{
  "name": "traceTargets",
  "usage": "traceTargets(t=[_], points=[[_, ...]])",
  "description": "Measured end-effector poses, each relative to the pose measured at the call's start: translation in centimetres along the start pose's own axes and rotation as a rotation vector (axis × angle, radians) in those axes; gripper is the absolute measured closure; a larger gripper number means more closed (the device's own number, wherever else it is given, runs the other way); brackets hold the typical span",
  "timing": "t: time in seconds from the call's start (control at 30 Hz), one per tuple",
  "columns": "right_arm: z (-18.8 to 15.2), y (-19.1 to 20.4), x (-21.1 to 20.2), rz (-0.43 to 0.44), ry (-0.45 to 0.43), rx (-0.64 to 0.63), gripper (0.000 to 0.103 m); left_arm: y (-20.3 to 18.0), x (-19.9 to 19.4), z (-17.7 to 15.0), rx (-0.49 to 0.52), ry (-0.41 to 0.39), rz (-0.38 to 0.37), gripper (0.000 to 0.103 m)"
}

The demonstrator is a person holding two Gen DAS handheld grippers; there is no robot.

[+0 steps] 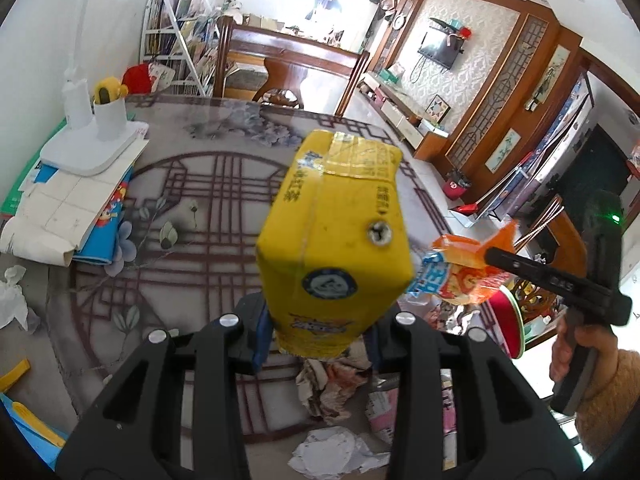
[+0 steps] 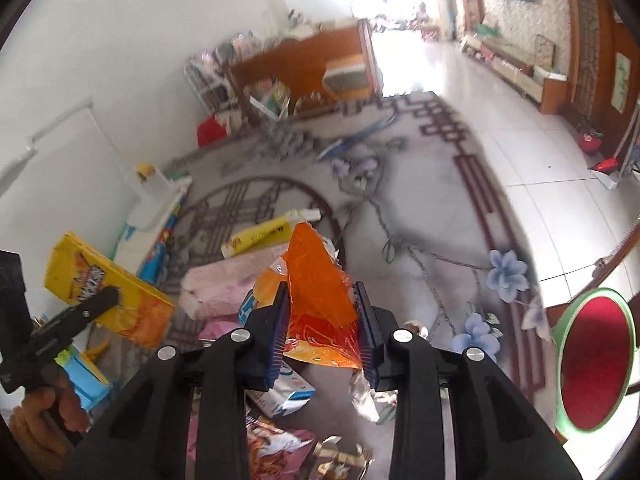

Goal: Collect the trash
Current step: 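Carry the carton and orange bag with both tools over the red bin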

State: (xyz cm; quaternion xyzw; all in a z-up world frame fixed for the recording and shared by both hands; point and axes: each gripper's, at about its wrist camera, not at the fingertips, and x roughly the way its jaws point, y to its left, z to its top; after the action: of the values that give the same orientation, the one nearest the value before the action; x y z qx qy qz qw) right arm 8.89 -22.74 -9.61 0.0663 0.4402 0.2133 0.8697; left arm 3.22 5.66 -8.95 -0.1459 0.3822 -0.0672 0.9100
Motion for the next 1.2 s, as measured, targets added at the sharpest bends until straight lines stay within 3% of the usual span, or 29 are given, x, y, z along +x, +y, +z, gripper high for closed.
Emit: traceTargets(t=[0.2,0.8,1.2], points=[[-1.7,-0.1,-4.3,-0.029,-0.09,0.044,0.073,-1.4,-0.8,0.3,0.02,-0.024,-0.023,0.068],[-4.7,-1.3,-8.2,-0.024,-0.138,0.079,0.073,-6.8,-1.4,-0.6,0.085,-0.021,-0.09,0.068],[-6.0,-5.1,-10.6,-0.043,-0.165,0.141,0.073,-12.0,0.2,-1.1,0.143,-0.001,-0.135,0.068]])
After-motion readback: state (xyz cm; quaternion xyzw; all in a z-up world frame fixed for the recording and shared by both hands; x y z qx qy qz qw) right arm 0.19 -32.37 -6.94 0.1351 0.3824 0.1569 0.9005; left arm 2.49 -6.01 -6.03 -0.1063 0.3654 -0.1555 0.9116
